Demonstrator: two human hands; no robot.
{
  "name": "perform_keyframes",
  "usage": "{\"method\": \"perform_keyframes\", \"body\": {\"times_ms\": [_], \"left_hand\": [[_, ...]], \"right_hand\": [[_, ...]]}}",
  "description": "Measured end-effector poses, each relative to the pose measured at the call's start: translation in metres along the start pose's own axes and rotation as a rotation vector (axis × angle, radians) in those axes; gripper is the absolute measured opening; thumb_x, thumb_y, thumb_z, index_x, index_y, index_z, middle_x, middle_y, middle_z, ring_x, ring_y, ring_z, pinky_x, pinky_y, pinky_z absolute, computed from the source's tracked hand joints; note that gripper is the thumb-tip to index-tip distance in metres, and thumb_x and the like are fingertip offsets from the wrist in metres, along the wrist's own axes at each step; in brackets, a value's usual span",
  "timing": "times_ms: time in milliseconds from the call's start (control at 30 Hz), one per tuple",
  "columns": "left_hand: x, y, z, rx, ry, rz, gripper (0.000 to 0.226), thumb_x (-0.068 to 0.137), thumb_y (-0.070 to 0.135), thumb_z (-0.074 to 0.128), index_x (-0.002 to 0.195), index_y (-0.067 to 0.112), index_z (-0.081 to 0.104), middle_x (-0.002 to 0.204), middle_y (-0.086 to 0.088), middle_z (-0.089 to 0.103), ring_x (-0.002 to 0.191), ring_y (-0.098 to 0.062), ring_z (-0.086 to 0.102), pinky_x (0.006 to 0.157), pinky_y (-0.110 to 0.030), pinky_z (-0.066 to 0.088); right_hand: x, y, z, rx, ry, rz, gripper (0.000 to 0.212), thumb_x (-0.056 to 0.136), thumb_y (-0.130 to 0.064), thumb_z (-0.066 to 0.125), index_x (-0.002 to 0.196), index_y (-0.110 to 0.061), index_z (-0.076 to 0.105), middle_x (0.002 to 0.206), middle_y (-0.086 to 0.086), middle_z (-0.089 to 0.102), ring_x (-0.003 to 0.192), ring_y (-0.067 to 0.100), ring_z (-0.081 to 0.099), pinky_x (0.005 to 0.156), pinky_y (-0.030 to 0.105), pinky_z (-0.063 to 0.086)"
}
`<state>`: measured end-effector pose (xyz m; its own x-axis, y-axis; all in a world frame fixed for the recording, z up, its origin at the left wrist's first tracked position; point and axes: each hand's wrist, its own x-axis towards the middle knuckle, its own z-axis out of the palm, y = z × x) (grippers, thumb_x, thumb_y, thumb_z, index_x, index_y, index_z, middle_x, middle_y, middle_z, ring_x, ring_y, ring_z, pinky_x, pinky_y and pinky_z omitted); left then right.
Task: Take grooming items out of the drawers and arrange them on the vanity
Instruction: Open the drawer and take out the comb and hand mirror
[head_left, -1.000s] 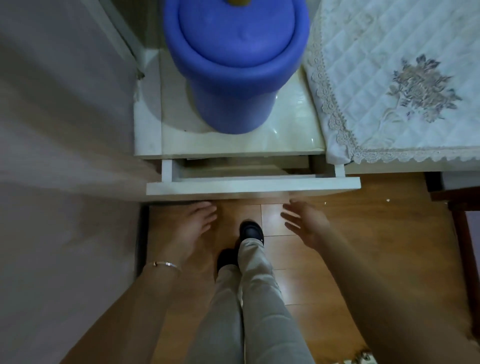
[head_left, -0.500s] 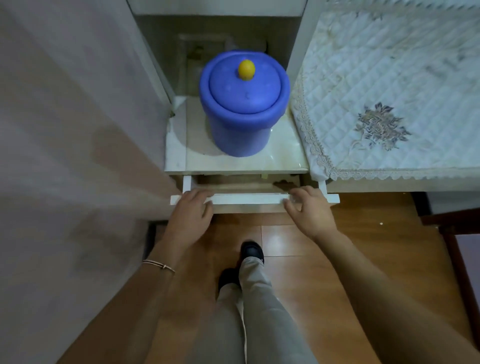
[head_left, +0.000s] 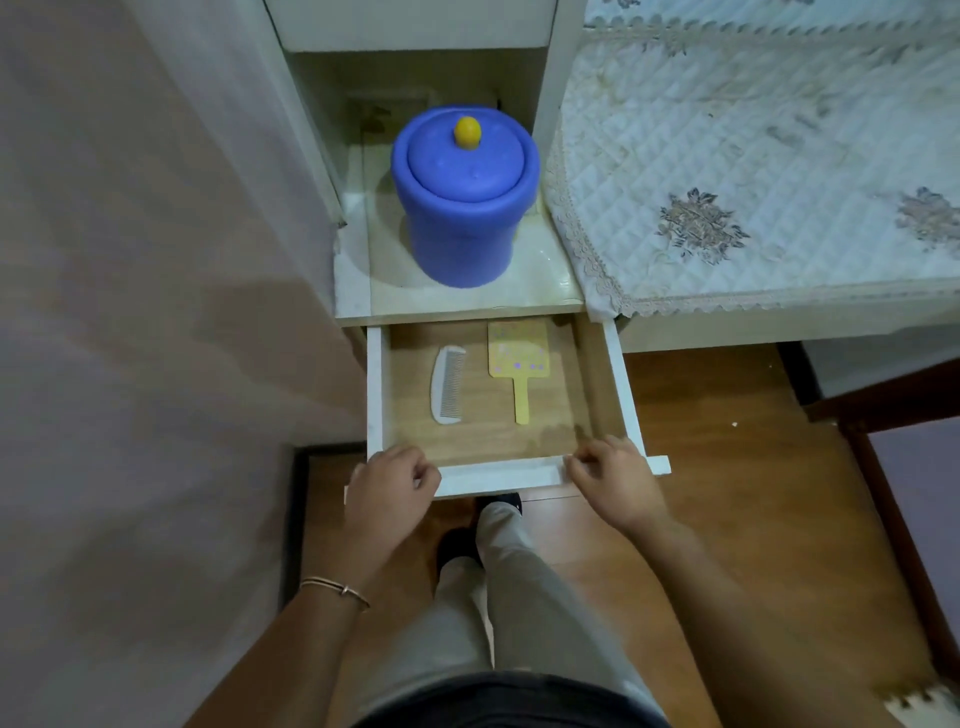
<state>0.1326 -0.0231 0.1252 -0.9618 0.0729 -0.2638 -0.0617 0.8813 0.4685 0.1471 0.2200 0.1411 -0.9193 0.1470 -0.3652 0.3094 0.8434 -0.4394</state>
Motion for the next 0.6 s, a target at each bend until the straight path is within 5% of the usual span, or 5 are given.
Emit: {"method": "perform_keyframes", "body": {"times_ms": [367, 600], "left_hand": [[-0.036, -0.007, 0.005, -0.12, -0.041, -0.051, 0.012, 0.087, 0.025, 0.052, 0.088, 0.016, 0.06, 0.08, 0.008, 0.056, 0.089, -0.019, 0.059, 0.082, -0.033, 0.039], [-0.013, 0.009, -0.002, 0.084, -0.141, -0.019, 0.027, 0.092, 0.028, 0.041, 0.115, 0.017, 0.052, 0.092, -0.004, 0.069, 0.088, -0.024, 0.062, 0.071, -0.031, 0.044]], "right_hand": [[-0.037, 0.013, 0.012, 0.053, 0.005, 0.001, 0.02, 0.086, -0.025, 0.058, 0.086, -0.008, 0.068, 0.079, -0.004, 0.051, 0.088, 0.018, 0.049, 0.071, 0.022, 0.033], [-0.009, 0.003, 0.004, -0.03, -0.123, 0.08, 0.028, 0.086, -0.026, 0.05, 0.058, -0.019, 0.052, 0.069, 0.003, 0.056, 0.075, 0.024, 0.054, 0.06, 0.026, 0.036]]}}
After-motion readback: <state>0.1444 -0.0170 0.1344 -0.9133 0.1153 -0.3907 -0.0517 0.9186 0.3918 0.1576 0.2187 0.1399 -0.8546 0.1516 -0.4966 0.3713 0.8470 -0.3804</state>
